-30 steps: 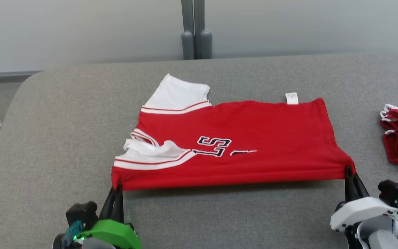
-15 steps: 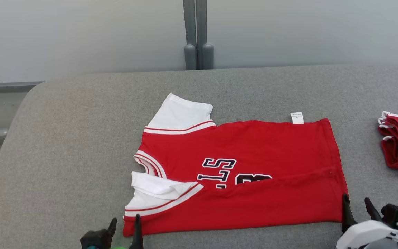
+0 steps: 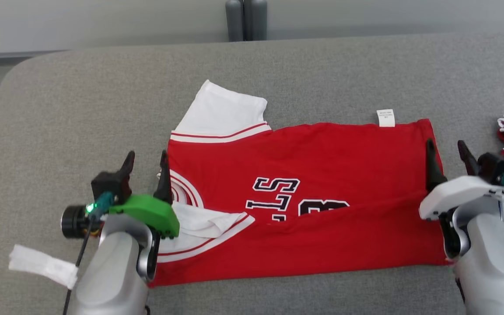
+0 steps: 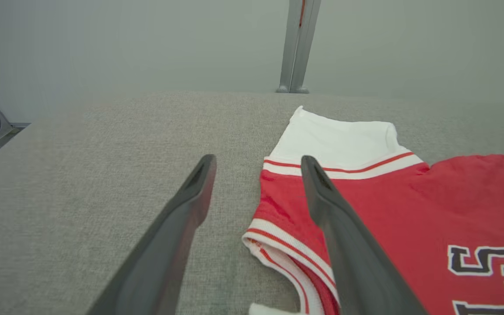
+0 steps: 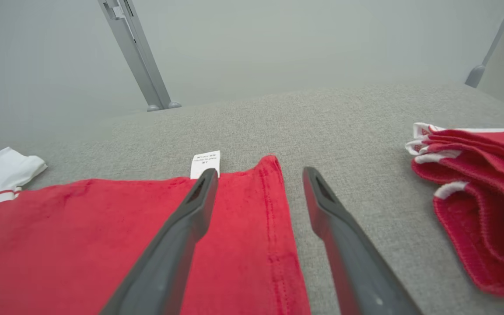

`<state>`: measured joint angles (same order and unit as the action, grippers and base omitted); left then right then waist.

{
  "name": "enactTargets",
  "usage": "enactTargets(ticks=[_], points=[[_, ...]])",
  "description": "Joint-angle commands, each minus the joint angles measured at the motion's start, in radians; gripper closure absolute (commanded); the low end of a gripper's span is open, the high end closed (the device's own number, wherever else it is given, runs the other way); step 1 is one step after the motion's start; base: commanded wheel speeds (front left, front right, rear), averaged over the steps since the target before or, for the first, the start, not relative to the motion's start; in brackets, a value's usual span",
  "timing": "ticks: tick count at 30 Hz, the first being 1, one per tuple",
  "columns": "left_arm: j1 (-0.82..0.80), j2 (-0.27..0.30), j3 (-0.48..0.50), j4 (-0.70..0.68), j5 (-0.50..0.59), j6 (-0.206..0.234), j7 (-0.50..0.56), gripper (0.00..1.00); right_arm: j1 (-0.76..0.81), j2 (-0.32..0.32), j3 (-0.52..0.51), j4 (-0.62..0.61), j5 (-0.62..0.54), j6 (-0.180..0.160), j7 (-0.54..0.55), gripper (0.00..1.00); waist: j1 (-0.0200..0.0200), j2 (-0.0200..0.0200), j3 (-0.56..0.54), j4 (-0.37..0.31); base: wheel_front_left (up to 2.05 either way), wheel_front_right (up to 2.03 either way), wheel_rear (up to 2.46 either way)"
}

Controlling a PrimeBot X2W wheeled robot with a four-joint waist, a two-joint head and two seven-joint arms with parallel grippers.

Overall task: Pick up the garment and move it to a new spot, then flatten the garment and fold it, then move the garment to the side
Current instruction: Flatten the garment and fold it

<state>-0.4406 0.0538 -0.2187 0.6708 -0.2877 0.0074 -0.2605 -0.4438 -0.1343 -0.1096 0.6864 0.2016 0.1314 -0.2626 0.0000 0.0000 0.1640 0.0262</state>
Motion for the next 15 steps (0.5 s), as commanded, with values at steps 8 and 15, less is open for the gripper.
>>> enactTargets(ticks=[8, 15], points=[[-0.225, 0.002, -0.045, 0.153, 0.009, -0.026, 0.028, 0.00, -0.200, -0.037, 0.009, 0.174, -0.037, -0.002, 0.008, 0.00, 0.0000, 0.0000, 0.138, -0.014, 0.00, 0.00, 0.00], [-0.317, -0.001, -0.079, 0.231, -0.003, -0.032, 0.018, 0.00, -0.302, -0.048, 0.040, 0.268, -0.050, -0.002, 0.004, 0.34, 0.0000, 0.0000, 0.189, -0.017, 0.00, 0.00, 0.00]])
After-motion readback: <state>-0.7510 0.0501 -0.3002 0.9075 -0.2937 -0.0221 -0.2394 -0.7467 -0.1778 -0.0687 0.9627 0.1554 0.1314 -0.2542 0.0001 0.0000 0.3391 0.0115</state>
